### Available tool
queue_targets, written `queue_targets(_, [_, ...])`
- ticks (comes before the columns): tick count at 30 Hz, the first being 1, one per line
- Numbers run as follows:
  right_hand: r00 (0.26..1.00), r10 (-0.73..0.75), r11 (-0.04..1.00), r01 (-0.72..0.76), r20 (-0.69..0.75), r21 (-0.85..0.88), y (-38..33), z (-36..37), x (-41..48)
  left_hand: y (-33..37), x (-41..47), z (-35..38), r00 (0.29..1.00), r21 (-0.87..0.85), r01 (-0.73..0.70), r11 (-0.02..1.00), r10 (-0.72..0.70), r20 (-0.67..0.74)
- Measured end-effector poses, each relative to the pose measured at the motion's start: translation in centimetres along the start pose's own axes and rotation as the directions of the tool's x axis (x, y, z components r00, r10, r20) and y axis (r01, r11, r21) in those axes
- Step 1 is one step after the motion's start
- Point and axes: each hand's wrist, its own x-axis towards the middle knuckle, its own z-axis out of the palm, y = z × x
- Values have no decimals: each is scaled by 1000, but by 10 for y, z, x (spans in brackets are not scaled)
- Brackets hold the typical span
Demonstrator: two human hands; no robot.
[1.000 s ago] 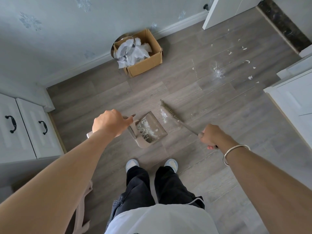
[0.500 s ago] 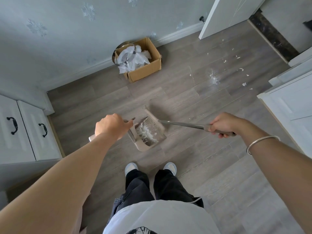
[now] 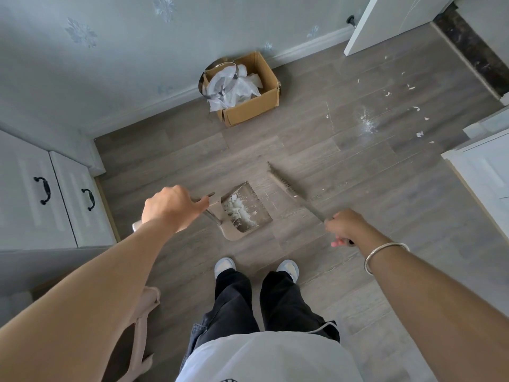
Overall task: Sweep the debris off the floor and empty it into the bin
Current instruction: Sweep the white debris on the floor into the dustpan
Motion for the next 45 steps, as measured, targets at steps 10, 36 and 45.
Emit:
queue_targets(10, [941, -89, 996, 78, 327, 48, -22, 11, -24, 19, 5, -3, 1000, -14, 15, 1000, -15, 22])
queue_targets(36, [943, -131, 990, 141, 308, -11, -68, 16, -35, -52, 6, -6, 997, -25, 83, 996, -83, 3])
queue_targets(45, [929, -199, 979, 175, 311, 103, -90, -21, -51, -65, 5, -14, 994, -49, 101, 994, -103, -26])
